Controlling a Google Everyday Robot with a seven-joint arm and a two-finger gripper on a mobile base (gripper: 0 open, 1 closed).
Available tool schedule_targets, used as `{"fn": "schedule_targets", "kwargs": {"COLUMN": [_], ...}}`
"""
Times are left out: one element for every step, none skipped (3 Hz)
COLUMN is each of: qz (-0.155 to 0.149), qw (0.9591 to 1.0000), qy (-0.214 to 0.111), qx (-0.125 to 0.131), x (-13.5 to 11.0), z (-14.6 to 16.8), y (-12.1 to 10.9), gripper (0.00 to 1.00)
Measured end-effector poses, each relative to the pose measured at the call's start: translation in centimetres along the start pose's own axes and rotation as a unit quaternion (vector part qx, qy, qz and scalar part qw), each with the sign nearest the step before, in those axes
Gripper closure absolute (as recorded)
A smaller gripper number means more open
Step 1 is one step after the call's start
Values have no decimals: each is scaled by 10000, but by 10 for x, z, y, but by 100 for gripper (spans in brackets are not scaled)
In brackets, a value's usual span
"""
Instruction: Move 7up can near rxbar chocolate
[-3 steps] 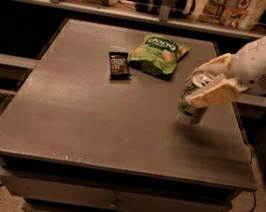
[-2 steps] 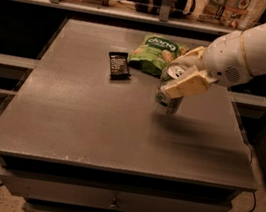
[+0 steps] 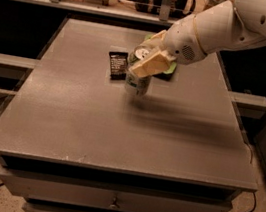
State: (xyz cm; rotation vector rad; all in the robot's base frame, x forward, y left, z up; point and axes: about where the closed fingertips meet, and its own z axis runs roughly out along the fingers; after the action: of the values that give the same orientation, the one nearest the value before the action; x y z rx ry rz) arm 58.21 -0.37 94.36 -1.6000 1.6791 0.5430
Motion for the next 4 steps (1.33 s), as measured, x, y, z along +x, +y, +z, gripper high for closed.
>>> {"fn": "schedule_targets", "kwargs": {"qz": [9, 58, 181, 289], "qw": [10000, 9999, 9997, 9994], "qy": [30, 78, 140, 185], "qx": [-90, -91, -36, 49], "x": [-9, -10, -3, 4], "z": [23, 38, 39, 34], "y": [-25, -46, -62, -71], "gripper": [100, 96, 78, 55]}}
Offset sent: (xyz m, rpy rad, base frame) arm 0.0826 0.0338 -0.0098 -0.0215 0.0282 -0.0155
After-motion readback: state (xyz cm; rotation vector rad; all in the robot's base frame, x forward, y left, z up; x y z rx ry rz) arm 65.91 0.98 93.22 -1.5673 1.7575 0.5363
